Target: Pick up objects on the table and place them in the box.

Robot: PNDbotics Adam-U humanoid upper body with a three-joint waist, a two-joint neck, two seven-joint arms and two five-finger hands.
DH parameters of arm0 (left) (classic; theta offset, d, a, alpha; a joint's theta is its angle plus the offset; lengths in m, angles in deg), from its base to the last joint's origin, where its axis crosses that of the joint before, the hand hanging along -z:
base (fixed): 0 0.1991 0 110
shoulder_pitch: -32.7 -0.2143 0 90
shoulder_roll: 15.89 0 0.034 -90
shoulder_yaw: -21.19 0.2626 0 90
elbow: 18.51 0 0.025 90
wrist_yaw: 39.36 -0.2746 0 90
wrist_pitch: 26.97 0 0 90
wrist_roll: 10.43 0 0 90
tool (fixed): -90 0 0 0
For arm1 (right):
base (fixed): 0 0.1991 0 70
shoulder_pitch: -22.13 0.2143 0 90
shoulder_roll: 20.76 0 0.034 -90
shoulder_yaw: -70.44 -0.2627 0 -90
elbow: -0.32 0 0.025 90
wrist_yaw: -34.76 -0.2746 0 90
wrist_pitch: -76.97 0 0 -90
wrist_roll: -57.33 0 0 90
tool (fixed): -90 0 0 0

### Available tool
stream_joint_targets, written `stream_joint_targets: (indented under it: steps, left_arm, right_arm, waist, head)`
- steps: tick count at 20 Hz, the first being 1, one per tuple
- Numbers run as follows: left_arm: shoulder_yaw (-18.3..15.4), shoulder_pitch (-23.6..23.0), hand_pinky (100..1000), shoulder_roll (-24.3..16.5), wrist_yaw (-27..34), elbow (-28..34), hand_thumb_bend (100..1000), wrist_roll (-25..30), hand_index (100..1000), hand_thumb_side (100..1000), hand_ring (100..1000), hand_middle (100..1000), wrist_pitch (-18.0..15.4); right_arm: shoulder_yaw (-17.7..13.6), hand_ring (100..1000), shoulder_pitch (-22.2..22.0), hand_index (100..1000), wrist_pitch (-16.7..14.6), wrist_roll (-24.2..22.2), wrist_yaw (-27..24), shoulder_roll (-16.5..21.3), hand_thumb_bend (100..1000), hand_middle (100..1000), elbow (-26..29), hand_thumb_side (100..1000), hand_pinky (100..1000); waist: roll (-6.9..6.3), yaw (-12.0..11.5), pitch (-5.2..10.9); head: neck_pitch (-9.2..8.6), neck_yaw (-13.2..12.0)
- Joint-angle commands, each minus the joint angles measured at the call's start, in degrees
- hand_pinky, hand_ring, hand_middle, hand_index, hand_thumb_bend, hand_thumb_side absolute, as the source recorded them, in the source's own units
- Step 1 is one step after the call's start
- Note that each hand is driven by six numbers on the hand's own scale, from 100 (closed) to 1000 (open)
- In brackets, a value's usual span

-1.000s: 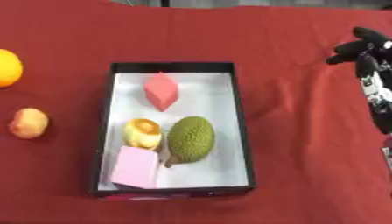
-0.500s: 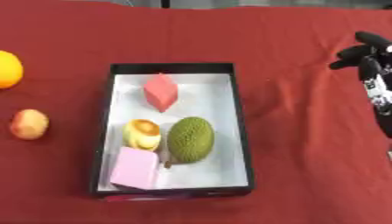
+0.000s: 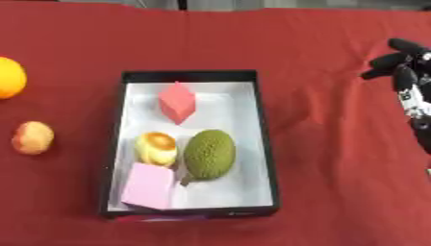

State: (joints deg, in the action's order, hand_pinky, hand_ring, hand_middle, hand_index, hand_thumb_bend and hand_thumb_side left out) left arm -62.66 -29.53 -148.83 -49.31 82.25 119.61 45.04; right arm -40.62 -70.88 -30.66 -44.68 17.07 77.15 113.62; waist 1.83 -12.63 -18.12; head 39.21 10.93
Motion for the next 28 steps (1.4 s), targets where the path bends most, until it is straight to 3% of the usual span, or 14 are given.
stream_joint_targets:
  steps: [1,8,14,19,28]
  left_arm:
    - [-0.14,1.78,829,-3.98,-2.15,2.20,793,1.27,795,100,827,758,-1.87]
    - [2.10,2.12,826,-2.20,-8.40,1.65,763,-1.84,803,100,819,758,-4.54]
    - [4.60,2.60,813,0.06,-12.73,-1.10,650,-5.65,801,100,803,751,-4.66]
    - [6.67,3.63,811,1.82,-11.28,-2.70,512,-7.03,803,100,794,749,-3.91]
    - [9.93,8.72,806,6.04,-7.36,-3.59,453,-2.70,798,114,786,737,-1.04]
  right_arm:
    - [-0.17,646,0.24,862,0.52,-0.13,0.57,1.43,100,638,1.29,530,960]
    - [0.00,645,0.43,861,0.98,-0.28,0.72,1.47,100,636,1.29,530,960]
    - [0.13,643,0.66,860,1.20,-0.35,0.30,1.70,100,634,1.29,530,960]
    - [0.20,641,0.82,859,1.58,-0.45,0.18,1.68,100,632,1.29,530,960]
    - [0.36,641,0.84,858,2.12,-0.56,0.24,1.64,100,631,1.29,530,960]
  waist:
    - [-0.27,-0.07,0.79]
    - [-0.14,-0.07,0.74]
    - [-0.13,0.01,0.76]
    - [-0.09,0.03,0.77]
    - [-0.12,-0.08,1.02]
  head:
    - [-0.07,-0.41]
    - [-0.04,-0.69]
    - [-0.04,-1.08]
    - [-0.09,-1.20]
    - [0.00,-1.69]
